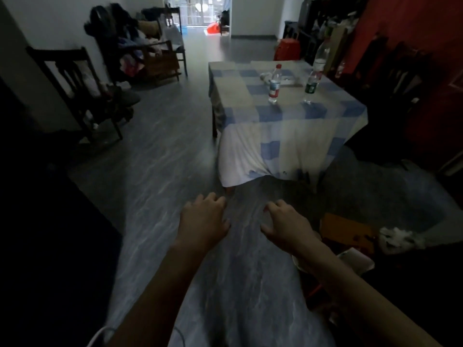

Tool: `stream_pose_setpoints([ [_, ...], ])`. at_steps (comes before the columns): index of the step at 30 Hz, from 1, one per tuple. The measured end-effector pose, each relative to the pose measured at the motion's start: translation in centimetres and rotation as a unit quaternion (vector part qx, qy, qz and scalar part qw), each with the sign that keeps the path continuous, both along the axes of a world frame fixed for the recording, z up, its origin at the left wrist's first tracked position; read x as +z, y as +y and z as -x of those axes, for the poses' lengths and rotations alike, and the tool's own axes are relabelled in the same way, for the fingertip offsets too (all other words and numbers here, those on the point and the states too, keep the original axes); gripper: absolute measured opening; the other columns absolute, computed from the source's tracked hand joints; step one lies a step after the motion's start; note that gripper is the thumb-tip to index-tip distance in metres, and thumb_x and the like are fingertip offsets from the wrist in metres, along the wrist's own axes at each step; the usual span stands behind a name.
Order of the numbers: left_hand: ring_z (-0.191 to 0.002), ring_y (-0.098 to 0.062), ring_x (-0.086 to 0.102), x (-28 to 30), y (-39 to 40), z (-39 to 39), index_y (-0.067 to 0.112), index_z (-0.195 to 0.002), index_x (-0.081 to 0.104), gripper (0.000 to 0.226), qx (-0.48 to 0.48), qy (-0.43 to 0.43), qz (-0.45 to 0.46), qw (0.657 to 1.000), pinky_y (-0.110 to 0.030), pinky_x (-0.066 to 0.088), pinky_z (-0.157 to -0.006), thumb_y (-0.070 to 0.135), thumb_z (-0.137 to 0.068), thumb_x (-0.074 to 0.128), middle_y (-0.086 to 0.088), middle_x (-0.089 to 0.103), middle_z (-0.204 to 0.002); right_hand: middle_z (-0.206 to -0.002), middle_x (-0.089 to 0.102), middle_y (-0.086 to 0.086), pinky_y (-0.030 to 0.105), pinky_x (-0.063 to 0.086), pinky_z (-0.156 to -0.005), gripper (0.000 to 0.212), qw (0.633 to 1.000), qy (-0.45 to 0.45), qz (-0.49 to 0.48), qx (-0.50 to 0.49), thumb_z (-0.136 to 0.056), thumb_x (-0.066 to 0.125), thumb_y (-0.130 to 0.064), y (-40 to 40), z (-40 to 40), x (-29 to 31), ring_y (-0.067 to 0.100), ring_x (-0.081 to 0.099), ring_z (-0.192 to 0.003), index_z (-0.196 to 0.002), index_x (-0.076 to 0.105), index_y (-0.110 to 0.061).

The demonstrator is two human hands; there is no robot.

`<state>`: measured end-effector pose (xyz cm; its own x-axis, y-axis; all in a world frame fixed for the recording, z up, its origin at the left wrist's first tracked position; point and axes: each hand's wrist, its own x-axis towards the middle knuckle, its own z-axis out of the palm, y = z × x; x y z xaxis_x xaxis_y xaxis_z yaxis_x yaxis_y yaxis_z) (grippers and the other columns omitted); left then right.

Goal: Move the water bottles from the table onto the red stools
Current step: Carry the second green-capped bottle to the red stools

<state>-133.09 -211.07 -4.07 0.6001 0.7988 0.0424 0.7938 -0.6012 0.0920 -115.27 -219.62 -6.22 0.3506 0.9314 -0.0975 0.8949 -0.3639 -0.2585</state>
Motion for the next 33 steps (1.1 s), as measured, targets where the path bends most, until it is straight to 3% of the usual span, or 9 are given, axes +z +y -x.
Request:
stream_pose_setpoints([
  [13,-0.111,-0.022,0.055,-0.4,12.4,-10.9,0.027,-0.12,0.057,0.041,-0.087,0.001,0.001,0.996,-0.035,0.042,-0.08,0.052,-0.088,0.053,0.003,0.059,-0.117,-0.125,0.053,0.007,0.041,0.051,-0.088,0.046,0.997,0.027,-0.009,-0.068,-0.085,0.062,-0.042,11.2,-10.3,-0.2,0.027,0.056,-0.114,-0.124,0.053,-0.019],
  [18,-0.107,-0.02,0.057,-0.2,17.5,-17.8,0.028,-0.113,0.059,0.036,-0.104,0.012,-0.005,0.994,-0.032,0.035,-0.072,0.054,-0.089,0.051,0.006,0.06,-0.114,-0.129,0.053,0.007,0.042,0.05,-0.092,0.046,0.995,0.048,-0.009,-0.083,-0.086,0.063,-0.041,16.7,-17.2,0.1,0.026,0.055,-0.118,-0.125,0.053,-0.019],
  [22,-0.109,-0.021,0.057,0.9,22.4,-23.3,0.029,-0.117,0.059,0.038,-0.107,0.015,0.005,0.994,-0.034,0.043,-0.078,0.052,-0.086,0.056,0.006,0.059,-0.119,-0.12,0.055,0.007,0.037,0.048,-0.087,0.034,0.993,0.073,-0.011,-0.088,-0.086,0.062,-0.038,20.6,-22.9,0.8,0.027,0.057,-0.111,-0.115,0.056,-0.019],
  [28,-0.108,-0.021,0.057,1.9,27.5,-30.8,0.029,-0.117,0.058,0.036,-0.118,-0.003,-0.008,0.993,-0.036,0.047,-0.082,0.05,-0.087,0.056,0.004,0.06,-0.12,-0.124,0.057,0.007,0.041,0.051,-0.091,0.036,0.991,0.073,-0.024,-0.107,-0.086,0.062,-0.037,24.6,-29.7,1.0,0.026,0.057,-0.113,-0.119,0.055,-0.022],
  [33,-0.107,-0.016,0.056,1.4,30.1,-36.6,0.032,-0.115,0.058,0.032,-0.137,-0.014,-0.007,0.99,-0.033,0.04,-0.079,0.05,-0.089,0.056,0.007,0.06,-0.118,-0.128,0.055,0.005,0.047,0.052,-0.093,0.042,0.988,0.083,-0.027,-0.131,-0.087,0.063,-0.038,26.6,-34.6,1.2,0.025,0.058,-0.114,-0.124,0.051,-0.023],
])
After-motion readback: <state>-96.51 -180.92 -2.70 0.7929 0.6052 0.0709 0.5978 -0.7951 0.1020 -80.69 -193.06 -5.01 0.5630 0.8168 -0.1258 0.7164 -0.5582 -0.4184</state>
